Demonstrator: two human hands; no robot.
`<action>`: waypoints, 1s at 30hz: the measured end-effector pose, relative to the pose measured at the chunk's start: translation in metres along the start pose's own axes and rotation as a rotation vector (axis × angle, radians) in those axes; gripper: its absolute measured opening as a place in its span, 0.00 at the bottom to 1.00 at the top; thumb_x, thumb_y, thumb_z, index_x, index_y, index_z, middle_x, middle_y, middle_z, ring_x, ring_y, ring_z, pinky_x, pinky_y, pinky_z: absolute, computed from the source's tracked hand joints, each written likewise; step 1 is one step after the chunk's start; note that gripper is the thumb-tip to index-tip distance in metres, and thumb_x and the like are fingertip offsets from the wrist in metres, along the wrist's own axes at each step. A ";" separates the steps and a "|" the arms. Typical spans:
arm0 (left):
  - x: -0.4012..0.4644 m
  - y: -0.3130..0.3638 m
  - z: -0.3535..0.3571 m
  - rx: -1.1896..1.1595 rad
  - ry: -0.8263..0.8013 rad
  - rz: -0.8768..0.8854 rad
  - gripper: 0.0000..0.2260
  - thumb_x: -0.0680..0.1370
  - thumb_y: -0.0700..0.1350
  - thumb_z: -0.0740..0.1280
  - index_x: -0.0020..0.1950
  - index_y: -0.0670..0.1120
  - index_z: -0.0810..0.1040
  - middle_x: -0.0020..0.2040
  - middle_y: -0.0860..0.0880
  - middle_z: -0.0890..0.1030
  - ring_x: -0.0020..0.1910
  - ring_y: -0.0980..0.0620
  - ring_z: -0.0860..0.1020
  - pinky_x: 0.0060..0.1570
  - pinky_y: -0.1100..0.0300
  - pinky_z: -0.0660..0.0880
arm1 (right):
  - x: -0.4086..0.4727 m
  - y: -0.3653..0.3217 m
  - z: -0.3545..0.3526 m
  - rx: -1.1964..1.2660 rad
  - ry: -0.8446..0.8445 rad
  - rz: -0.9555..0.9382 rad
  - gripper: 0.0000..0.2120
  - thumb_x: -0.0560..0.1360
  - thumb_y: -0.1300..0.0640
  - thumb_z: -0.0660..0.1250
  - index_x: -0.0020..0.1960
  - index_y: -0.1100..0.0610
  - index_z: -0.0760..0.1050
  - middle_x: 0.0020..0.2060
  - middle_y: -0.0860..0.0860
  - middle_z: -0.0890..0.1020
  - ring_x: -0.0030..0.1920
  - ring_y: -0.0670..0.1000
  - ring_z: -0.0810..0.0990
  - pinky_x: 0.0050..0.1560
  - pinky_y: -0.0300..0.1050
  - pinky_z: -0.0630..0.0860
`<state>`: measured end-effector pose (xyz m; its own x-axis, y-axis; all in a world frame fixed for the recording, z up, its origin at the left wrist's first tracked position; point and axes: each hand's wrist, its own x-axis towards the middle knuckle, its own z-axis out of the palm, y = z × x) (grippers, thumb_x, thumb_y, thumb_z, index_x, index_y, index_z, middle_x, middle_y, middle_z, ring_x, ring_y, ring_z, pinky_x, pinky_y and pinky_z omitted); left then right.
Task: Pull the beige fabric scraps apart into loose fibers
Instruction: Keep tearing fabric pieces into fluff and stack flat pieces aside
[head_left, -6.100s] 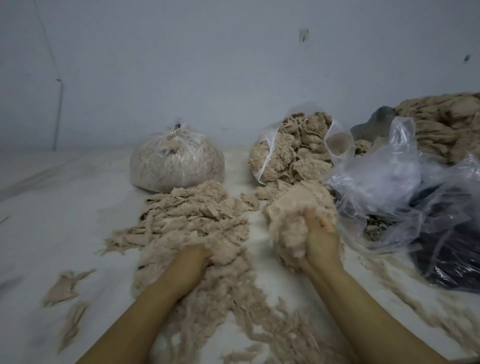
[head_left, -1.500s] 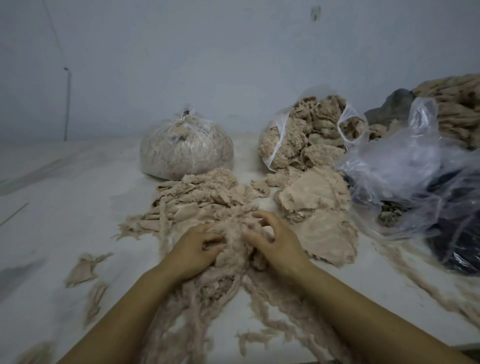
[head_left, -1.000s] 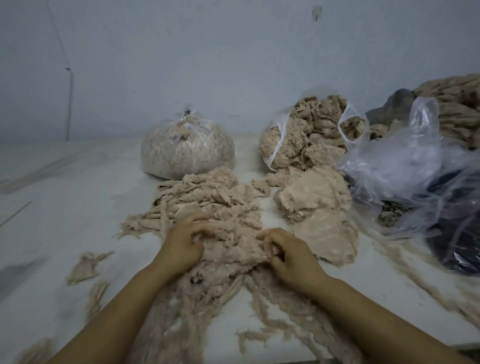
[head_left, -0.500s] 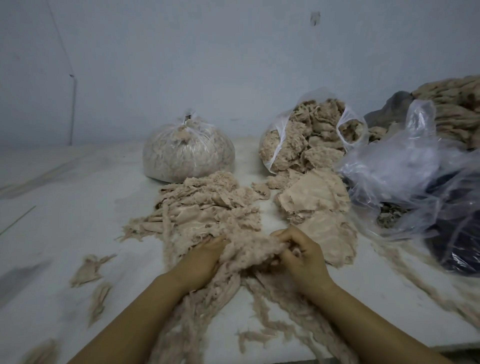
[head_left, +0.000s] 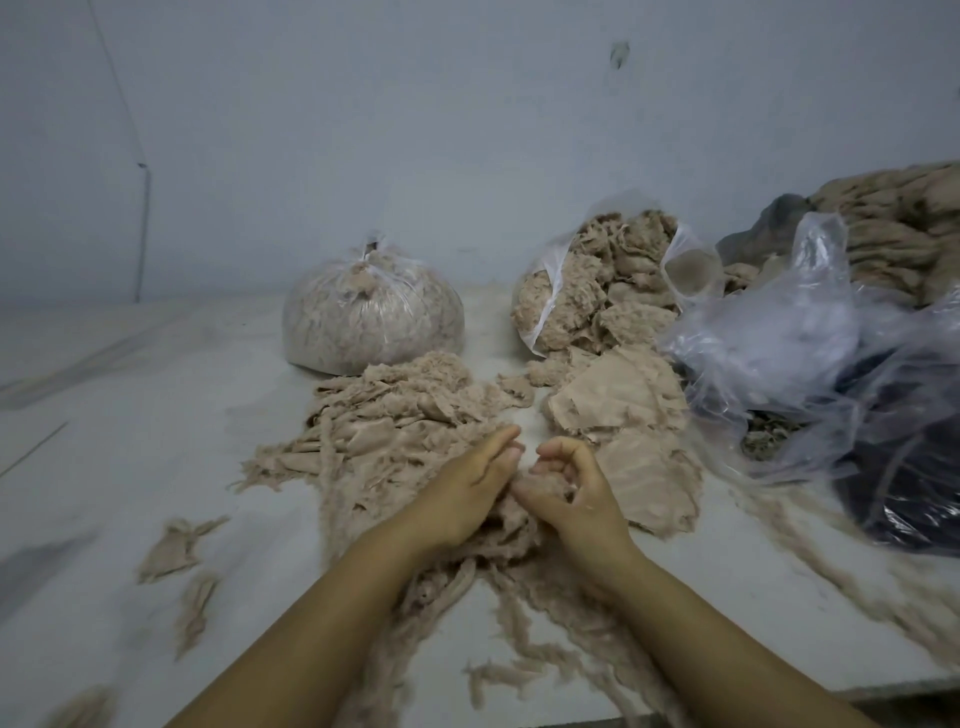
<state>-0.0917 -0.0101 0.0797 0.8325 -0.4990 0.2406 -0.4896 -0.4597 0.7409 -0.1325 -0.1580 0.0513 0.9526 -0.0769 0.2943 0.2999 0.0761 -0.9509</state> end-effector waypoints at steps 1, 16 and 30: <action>0.003 0.000 0.005 -0.018 -0.021 -0.019 0.18 0.82 0.54 0.54 0.70 0.52 0.68 0.66 0.59 0.70 0.64 0.61 0.68 0.64 0.65 0.63 | 0.000 0.000 0.002 -0.023 -0.014 -0.008 0.18 0.72 0.66 0.72 0.56 0.51 0.71 0.49 0.50 0.77 0.46 0.40 0.78 0.44 0.36 0.76; 0.007 -0.033 -0.005 0.194 0.375 -0.101 0.13 0.82 0.46 0.56 0.46 0.40 0.76 0.40 0.49 0.74 0.43 0.49 0.72 0.42 0.57 0.65 | -0.002 -0.004 -0.027 0.557 0.086 0.169 0.20 0.73 0.78 0.54 0.55 0.59 0.73 0.29 0.54 0.76 0.27 0.48 0.75 0.28 0.40 0.75; 0.003 0.022 0.014 -0.772 0.077 -0.387 0.08 0.72 0.46 0.71 0.42 0.41 0.83 0.42 0.43 0.83 0.38 0.50 0.81 0.44 0.57 0.79 | 0.000 -0.001 -0.016 0.459 0.199 0.204 0.24 0.69 0.80 0.51 0.50 0.59 0.76 0.40 0.56 0.81 0.37 0.51 0.79 0.34 0.43 0.78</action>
<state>-0.1034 -0.0323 0.0878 0.9330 -0.3469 -0.0956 0.1217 0.0542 0.9911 -0.1336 -0.1738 0.0506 0.9793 -0.1983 0.0417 0.1433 0.5325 -0.8342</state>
